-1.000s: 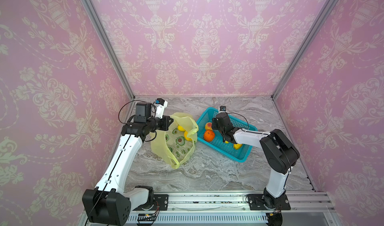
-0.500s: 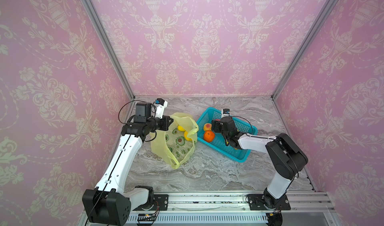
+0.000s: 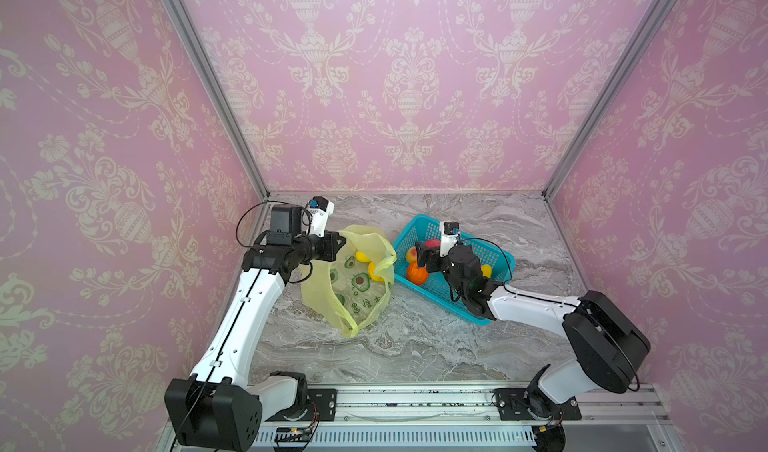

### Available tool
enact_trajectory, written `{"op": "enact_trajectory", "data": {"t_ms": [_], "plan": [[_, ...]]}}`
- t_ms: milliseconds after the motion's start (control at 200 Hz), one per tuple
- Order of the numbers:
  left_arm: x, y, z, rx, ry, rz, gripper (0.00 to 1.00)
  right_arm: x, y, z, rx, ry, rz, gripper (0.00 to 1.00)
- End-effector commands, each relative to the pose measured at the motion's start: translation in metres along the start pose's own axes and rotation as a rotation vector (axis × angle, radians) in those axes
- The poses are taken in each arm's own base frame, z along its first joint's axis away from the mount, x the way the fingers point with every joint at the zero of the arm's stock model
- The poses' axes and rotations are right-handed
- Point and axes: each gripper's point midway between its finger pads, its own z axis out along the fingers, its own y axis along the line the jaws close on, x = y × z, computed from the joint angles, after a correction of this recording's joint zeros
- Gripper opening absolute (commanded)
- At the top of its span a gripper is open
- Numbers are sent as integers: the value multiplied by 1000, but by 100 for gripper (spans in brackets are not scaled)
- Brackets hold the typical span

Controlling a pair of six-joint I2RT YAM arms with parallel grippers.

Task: Untie the knot of the plastic bag and take out the fruit
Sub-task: 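Open the right gripper to release the pink apple into the basket, then move the open right gripper back into the bag mouth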

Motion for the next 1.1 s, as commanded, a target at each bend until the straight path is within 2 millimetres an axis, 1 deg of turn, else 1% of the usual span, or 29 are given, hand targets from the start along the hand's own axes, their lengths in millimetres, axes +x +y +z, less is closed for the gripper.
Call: {"op": "enact_trajectory", "data": {"t_ms": [0,165,310,375,440,505,575,665,721,781,866,941,991,1096], "plan": [[-4,0,-3,3,0,7,0,-20,4,-12,9,-77,-49,91],[-4,0,-3,5,-1,8,0,-19,0,-11,27,-78,-46,92],[-4,0,-3,5,0,6,0,-12,-3,-1,60,-45,-52,92],[-4,0,-3,4,0,6,0,-11,-1,1,57,-40,-52,87],[-4,0,-4,4,0,6,0,-15,7,-5,-1,-69,-41,80],[-4,0,-4,4,-1,5,0,-22,22,-19,-89,-114,-43,70],[-4,0,-4,7,-2,6,0,-32,47,-39,-184,-170,-87,56],[-4,0,-3,8,-1,2,0,-33,94,-67,-340,-225,-205,42],[-4,0,-3,8,-1,4,0,-27,126,-84,-444,-246,-297,36],[-4,0,-3,8,-1,3,0,-13,158,-102,-552,-270,-401,33],[-4,0,-3,7,-1,3,0,9,193,-124,-677,-308,-522,32],[-4,0,-4,7,-3,2,0,24,214,-135,-734,-317,-601,30],[-5,0,-4,10,-3,1,0,34,225,-136,-758,-300,-650,28],[-5,-1,-4,13,-4,0,0,51,238,-124,-765,-238,-711,20]]}}
